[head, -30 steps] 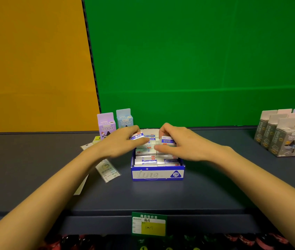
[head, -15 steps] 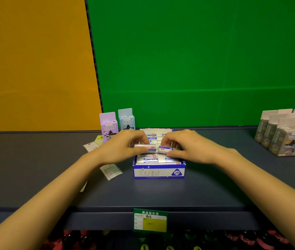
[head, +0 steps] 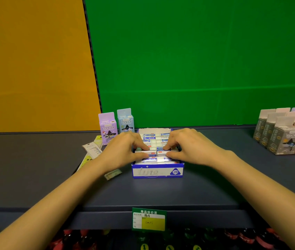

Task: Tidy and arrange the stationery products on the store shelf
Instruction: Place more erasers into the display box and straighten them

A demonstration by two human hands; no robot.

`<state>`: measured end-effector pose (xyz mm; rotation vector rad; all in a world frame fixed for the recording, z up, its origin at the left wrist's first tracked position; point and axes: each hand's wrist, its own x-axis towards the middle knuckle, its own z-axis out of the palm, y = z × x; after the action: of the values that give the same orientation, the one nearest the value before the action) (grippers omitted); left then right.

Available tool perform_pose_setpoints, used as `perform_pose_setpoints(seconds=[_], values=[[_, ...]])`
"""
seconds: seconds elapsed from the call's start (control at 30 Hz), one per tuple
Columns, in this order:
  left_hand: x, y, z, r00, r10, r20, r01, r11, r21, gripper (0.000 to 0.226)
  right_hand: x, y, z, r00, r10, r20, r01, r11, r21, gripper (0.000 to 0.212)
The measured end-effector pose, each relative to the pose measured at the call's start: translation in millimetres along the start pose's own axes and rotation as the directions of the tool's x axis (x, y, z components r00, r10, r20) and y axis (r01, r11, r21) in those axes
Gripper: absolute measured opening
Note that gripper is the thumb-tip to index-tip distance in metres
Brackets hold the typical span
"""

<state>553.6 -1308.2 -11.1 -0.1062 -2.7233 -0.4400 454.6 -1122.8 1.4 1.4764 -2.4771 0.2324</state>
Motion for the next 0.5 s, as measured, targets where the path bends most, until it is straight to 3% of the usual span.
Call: perform_pose_setpoints(seconds=[0.23, 0.5], values=[[2.7, 6.6, 1.2, 0.997, 0.068, -0.032, -0.06, 0.974, 0.218, 0.026, -1.8, -0.4, -0.5, 1.0, -0.009, -0.024, 0.008, 1.0, -0.025, 0.027], [0.0, 7.8, 1.7, 0.987, 0.142, -0.071, -0.121, 0.963, 0.242, 0.021, -0.7, 0.7, 0.5, 1.0, -0.006, -0.014, 0.006, 0.999, -0.036, 0.027]])
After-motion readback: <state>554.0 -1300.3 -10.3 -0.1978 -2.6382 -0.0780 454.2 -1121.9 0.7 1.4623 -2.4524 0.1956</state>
